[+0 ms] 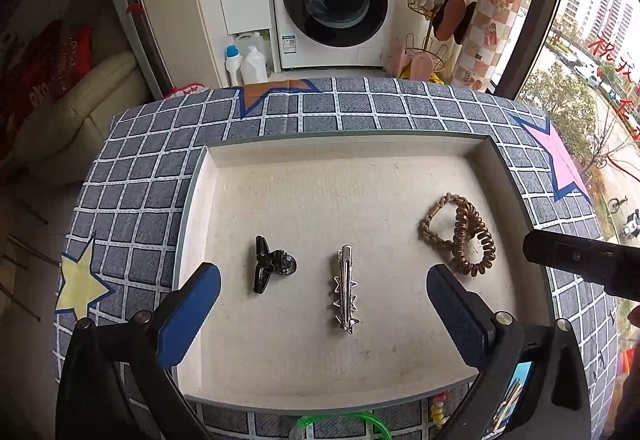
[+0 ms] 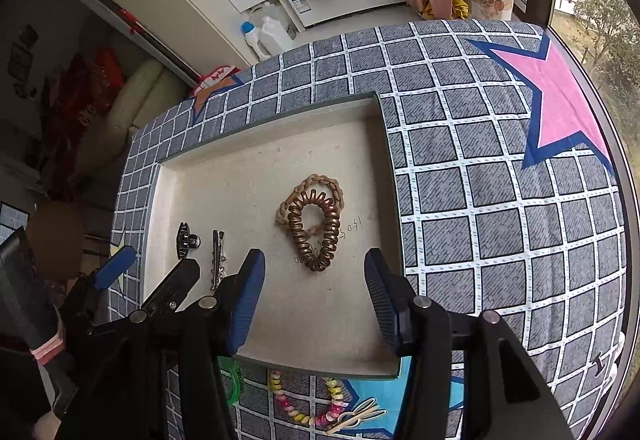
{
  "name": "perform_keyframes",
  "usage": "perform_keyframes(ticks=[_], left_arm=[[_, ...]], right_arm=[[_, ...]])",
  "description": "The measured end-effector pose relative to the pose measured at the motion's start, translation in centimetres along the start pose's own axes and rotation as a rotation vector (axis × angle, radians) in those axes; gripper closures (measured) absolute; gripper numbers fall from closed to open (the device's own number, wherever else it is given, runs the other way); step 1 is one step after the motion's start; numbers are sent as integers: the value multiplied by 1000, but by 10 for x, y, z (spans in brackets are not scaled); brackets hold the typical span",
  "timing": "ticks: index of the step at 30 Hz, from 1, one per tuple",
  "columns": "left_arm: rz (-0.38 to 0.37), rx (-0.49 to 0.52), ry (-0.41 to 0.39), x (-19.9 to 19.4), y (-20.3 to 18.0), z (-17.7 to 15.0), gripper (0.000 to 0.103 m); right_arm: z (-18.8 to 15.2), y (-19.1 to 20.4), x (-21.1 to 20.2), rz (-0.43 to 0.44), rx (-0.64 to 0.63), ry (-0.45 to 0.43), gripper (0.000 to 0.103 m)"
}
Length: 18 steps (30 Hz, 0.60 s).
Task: Organize jewelry
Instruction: 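Move both tools back toward the remaining jewelry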
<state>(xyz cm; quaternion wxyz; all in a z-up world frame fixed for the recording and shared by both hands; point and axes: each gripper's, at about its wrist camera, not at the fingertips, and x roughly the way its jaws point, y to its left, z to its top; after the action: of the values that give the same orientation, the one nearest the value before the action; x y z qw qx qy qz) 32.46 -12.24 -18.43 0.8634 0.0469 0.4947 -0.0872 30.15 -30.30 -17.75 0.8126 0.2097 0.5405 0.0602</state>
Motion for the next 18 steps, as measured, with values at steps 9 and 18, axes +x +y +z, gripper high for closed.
perform_keyframes(ticks=[9, 18], left_arm=[[14, 7, -6, -31, 7, -22, 0], [13, -8, 61, -53, 25, -70, 0]], right_arm=[[-20, 5, -18, 29, 18, -20, 22], [-53, 8, -30, 32, 46, -14, 20]])
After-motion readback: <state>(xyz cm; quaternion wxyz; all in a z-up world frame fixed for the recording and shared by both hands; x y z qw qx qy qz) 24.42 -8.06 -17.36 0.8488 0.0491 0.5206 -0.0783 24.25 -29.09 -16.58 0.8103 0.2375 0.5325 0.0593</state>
